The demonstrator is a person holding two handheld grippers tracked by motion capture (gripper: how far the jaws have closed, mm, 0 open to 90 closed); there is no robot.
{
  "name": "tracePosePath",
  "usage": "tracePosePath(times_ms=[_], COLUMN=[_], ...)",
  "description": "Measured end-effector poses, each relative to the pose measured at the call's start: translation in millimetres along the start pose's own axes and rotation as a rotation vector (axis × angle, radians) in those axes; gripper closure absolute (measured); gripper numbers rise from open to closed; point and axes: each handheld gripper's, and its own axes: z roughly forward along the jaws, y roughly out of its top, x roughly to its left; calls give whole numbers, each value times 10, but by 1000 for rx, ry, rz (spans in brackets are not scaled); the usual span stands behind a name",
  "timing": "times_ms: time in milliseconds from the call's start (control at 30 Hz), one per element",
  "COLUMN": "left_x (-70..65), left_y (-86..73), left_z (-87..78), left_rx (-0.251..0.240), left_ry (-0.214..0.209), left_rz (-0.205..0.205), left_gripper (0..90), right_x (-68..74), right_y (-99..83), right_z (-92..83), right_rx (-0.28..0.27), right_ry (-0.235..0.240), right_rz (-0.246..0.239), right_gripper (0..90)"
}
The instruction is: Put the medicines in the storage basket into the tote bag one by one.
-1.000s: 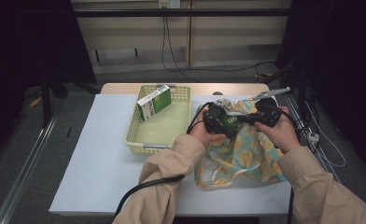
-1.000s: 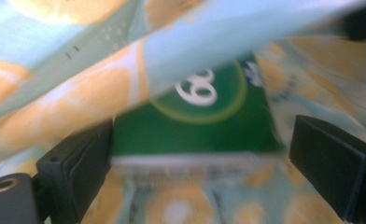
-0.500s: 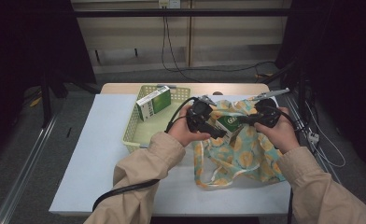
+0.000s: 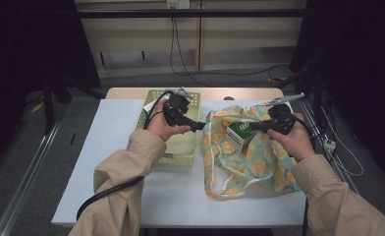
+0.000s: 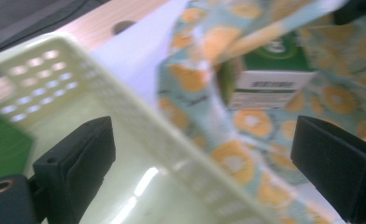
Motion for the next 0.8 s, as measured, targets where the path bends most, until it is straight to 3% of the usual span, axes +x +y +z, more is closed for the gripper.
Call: tracePosePath(times_ms=[67, 333, 367, 400, 533, 567, 700, 800], left_x=[87, 432, 457, 508, 638, 677, 802, 881], left_y=[-24, -135, -150, -167, -211, -215, -244, -276], left_z=[-33, -94, -97, -104, -130, -146, -174, -176], left_rx=[-3, -1, 5, 1, -17, -3, -27, -7], left_ry=[39, 113, 157, 139, 168, 181, 219, 254], left_rz=[-4, -20, -21, -23, -50, -33, -65, -60], left_gripper=[66, 70, 76, 76, 81, 82, 83, 90], right_x=[0, 3, 1, 0, -2, -2, -7, -4], right_y=[-1, -3, -3, -4, -4, -4, -7, -9], right_z=[2, 11, 10, 10, 9, 10, 16, 23], right_rx=[-4, -2, -1, -2, -1, -2, 1, 6], right_ry=[-2, 3, 2, 3, 5, 5, 6, 11], right_rz=[-3, -5, -5, -5, -6, -6, -6, -5], right_gripper=[899, 899, 899, 899, 899, 899, 899, 899])
